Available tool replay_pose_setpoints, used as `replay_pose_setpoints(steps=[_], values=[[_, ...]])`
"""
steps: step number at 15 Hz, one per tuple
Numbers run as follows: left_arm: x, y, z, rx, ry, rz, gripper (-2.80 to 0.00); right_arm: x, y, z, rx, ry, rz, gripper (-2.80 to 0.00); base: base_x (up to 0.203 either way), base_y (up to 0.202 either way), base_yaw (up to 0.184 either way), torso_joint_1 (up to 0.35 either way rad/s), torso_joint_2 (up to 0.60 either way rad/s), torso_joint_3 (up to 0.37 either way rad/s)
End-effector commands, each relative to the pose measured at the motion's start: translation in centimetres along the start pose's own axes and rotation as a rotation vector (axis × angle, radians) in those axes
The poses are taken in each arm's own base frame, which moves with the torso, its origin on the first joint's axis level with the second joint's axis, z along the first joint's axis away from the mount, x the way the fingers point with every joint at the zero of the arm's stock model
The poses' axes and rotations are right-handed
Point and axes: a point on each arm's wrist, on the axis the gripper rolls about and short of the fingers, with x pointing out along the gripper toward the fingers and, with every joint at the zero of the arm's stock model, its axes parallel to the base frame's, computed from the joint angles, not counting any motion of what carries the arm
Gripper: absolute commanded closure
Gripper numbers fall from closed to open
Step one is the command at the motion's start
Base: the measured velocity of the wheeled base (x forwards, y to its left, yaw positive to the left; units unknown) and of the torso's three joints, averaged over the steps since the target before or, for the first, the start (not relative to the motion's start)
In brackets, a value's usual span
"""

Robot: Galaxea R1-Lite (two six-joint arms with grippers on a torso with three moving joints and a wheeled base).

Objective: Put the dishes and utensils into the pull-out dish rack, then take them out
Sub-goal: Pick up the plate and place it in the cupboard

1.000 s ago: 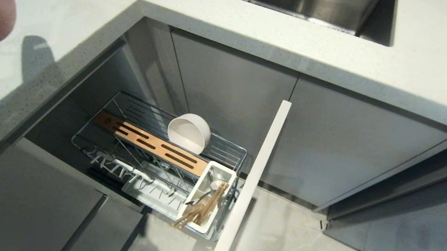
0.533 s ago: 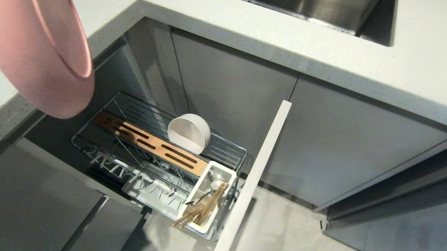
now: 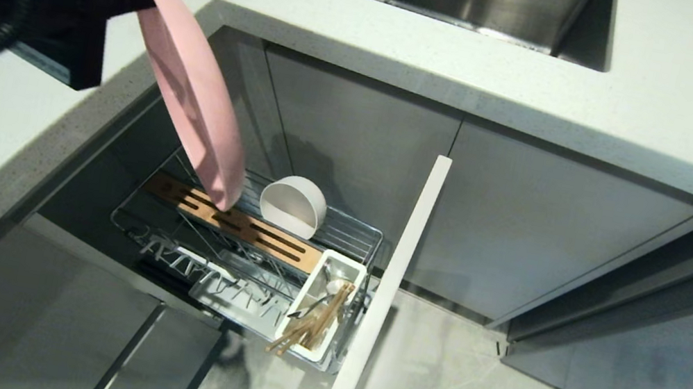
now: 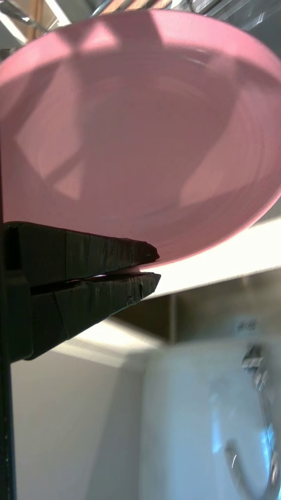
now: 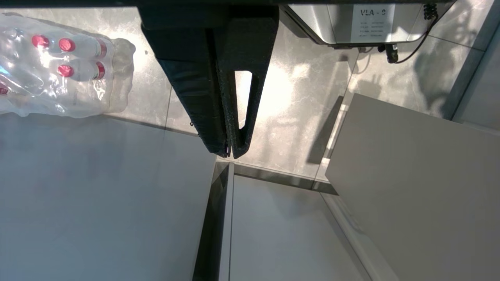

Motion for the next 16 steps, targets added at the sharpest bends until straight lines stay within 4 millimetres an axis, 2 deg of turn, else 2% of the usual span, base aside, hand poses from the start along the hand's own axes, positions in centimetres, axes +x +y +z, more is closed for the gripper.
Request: replay_pose_setpoints(steps=[1, 9, 11, 16], values=[[1.9, 1.4, -2.8, 0.049, 0.024, 0.069, 0.00, 0.0, 0.0, 0.0, 0.000, 0.002, 0.000, 0.00, 0.000, 0.000, 0.000, 0.000, 0.00, 0.000], [2.8, 6.1, -6.3, 0.023, 0.001, 0.179, 0.00, 0.0, 0.0, 0.0, 0.000, 0.002, 0.001, 0.00, 0.000, 0.000, 0.000, 0.000, 0.00, 0.000], [3.1, 8.0, -7.6, 0.049, -0.006, 0.233, 0.00, 0.0, 0.0, 0.0, 0.000, 0.002, 0.002, 0.00, 0.000, 0.000, 0.000, 0.000, 0.00, 0.000], [4.9, 9.6, -8.8, -0.009, -0.057, 0.207, 0.00, 0.0, 0.0, 0.0, 0.000, 0.002, 0.000, 0.00, 0.000, 0.000, 0.000, 0.000, 0.00, 0.000]])
